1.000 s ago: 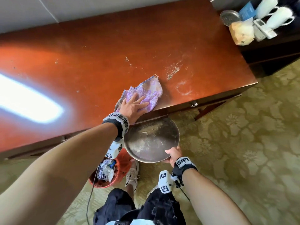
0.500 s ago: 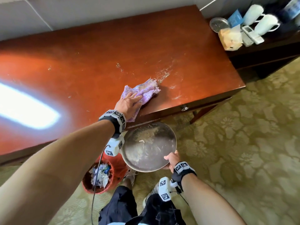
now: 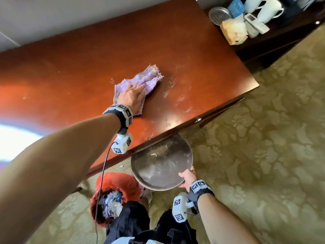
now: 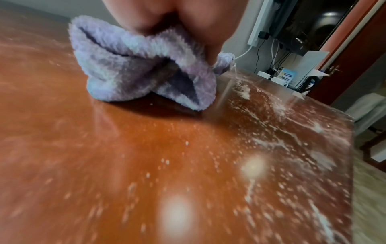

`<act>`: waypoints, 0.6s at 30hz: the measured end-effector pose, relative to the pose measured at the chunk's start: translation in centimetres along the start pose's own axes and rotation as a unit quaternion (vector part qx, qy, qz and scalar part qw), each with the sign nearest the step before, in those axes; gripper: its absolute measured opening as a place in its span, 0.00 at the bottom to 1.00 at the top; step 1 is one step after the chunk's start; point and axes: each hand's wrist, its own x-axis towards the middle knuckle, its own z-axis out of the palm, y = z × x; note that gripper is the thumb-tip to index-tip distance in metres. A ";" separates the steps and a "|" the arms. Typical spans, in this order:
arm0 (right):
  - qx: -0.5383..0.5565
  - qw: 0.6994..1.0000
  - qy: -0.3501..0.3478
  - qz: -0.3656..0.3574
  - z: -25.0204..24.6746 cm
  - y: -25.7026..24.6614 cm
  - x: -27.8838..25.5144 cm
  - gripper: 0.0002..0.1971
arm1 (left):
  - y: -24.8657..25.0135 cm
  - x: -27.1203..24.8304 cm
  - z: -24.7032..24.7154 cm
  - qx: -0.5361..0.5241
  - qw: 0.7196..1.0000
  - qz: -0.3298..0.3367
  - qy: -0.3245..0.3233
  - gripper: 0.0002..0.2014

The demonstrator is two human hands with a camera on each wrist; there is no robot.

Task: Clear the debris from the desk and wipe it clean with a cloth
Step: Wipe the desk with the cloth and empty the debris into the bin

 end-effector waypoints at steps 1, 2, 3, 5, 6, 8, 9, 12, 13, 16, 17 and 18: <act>0.002 1.000 0.007 0.003 0.2 -0.1 0.1 0.34 | 0.0 0.5 0.0 0.002 1.000 0.003 -0.003 0.20; 0.001 1.000 0.013 0.005 0.4 -0.2 0.3 0.34 | -0.1 1.1 0.0 0.004 1.000 0.008 -0.009 0.20; -0.001 1.000 0.019 0.008 0.6 -0.4 0.3 0.34 | -0.2 1.7 0.2 0.007 1.000 0.013 -0.015 0.20; -0.015 0.999 0.030 0.011 0.8 -0.6 0.4 0.33 | -0.3 2.9 0.7 0.018 0.999 0.029 -0.027 0.21; -0.018 0.999 0.029 0.013 0.8 -0.6 0.4 0.33 | -0.3 3.5 0.9 0.026 0.998 0.040 -0.031 0.21; -0.013 0.999 0.025 0.018 1.0 -0.6 0.4 0.32 | -0.1 4.7 1.1 0.044 0.996 0.058 -0.042 0.21; -0.016 0.999 0.027 0.021 1.0 -0.8 0.2 0.32 | 0.0 5.4 1.2 0.047 0.996 0.062 -0.051 0.21; -0.018 0.999 0.034 0.026 1.0 -1.1 0.0 0.34 | 0.5 7.0 1.0 0.067 0.991 0.079 -0.084 0.22; -0.008 0.999 0.035 0.028 1.0 -1.0 0.0 0.34 | 0.7 7.5 1.0 0.083 0.988 0.089 -0.092 0.22; -0.008 0.999 0.036 0.025 1.0 -1.2 -0.2 0.33 | 1.4 8.4 1.0 0.092 0.985 0.093 -0.114 0.21; -0.013 0.999 0.037 0.024 1.0 -1.3 -0.1 0.32 | 1.7 8.6 1.1 0.078 0.986 0.082 -0.120 0.21; -0.018 0.999 0.035 0.023 1.0 -1.5 -0.1 0.31 | 2.0 8.8 1.1 0.069 0.987 0.074 -0.123 0.21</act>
